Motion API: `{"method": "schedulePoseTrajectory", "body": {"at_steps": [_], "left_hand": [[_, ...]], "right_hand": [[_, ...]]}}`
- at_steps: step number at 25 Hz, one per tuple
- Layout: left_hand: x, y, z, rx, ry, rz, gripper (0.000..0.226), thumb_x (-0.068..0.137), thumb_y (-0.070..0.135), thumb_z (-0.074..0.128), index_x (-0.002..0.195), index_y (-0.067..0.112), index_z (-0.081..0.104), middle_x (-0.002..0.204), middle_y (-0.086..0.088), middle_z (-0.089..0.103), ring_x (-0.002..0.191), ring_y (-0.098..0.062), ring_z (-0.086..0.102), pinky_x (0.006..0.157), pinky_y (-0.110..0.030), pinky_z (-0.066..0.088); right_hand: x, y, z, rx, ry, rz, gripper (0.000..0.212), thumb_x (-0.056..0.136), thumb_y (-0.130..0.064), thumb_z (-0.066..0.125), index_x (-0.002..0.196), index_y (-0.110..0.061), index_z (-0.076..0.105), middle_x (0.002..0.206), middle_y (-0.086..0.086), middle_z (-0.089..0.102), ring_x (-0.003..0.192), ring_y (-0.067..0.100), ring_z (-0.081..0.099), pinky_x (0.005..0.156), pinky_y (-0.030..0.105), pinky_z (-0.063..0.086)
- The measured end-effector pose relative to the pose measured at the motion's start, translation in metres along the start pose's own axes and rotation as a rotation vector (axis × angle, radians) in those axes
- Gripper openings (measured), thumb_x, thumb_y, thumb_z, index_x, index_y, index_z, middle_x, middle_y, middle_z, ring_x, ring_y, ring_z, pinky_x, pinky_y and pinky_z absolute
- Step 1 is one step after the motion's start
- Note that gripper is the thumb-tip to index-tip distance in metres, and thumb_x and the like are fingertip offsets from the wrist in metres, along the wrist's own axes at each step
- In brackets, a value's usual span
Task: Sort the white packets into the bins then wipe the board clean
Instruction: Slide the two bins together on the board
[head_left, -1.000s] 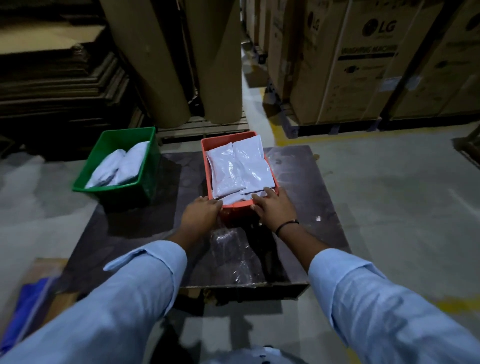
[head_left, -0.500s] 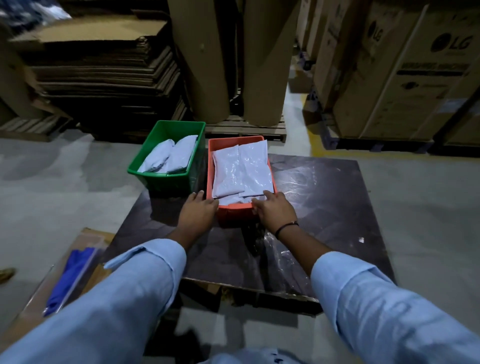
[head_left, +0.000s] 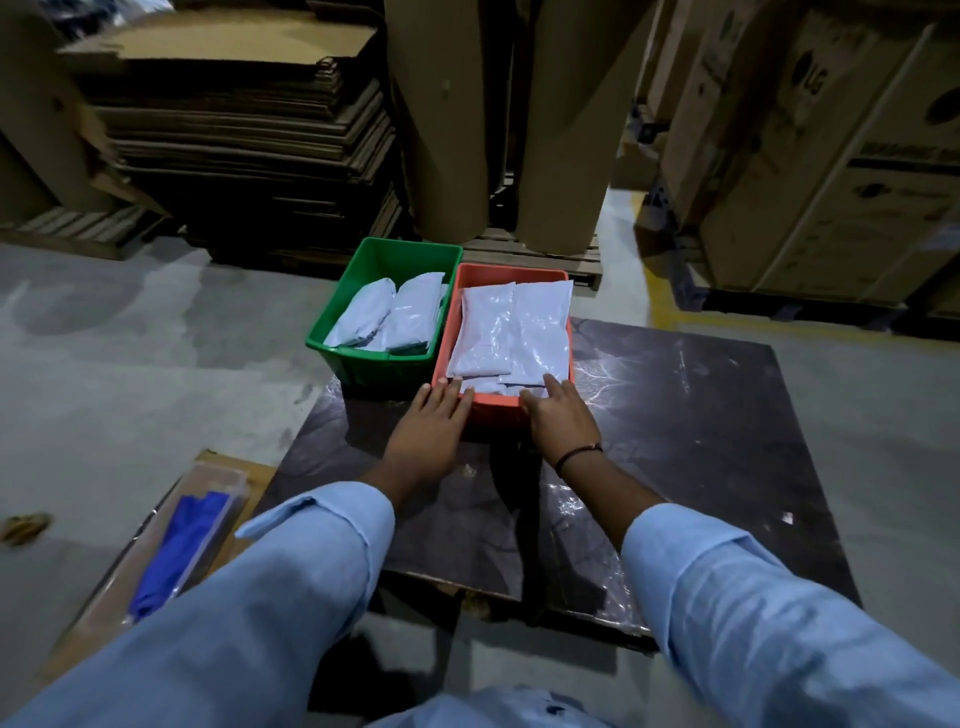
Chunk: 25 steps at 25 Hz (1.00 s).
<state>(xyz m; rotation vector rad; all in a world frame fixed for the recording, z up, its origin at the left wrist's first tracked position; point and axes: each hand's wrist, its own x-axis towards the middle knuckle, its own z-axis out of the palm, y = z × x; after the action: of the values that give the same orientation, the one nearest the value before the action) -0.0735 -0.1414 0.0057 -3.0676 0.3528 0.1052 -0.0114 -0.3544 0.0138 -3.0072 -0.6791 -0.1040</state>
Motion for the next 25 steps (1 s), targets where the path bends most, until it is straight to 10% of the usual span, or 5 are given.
{"method": "schedulePoseTrajectory", "body": {"at_steps": [25], "left_hand": [[0.062,-0.036,-0.003,-0.086,-0.086,-0.031,0.087,0.096,0.037,0.05,0.162,0.019,-0.004,0.17,-0.011,-0.004,0.154,-0.045,-0.002,0.125,-0.056,-0.001]], "right_hand": [[0.065,0.0,0.003,0.166,0.034,0.151,0.027,0.087,-0.009,0.058,0.11,-0.018,0.069,0.098,0.018,0.058,0.098,0.039,0.057,0.08,0.037,0.049]]}}
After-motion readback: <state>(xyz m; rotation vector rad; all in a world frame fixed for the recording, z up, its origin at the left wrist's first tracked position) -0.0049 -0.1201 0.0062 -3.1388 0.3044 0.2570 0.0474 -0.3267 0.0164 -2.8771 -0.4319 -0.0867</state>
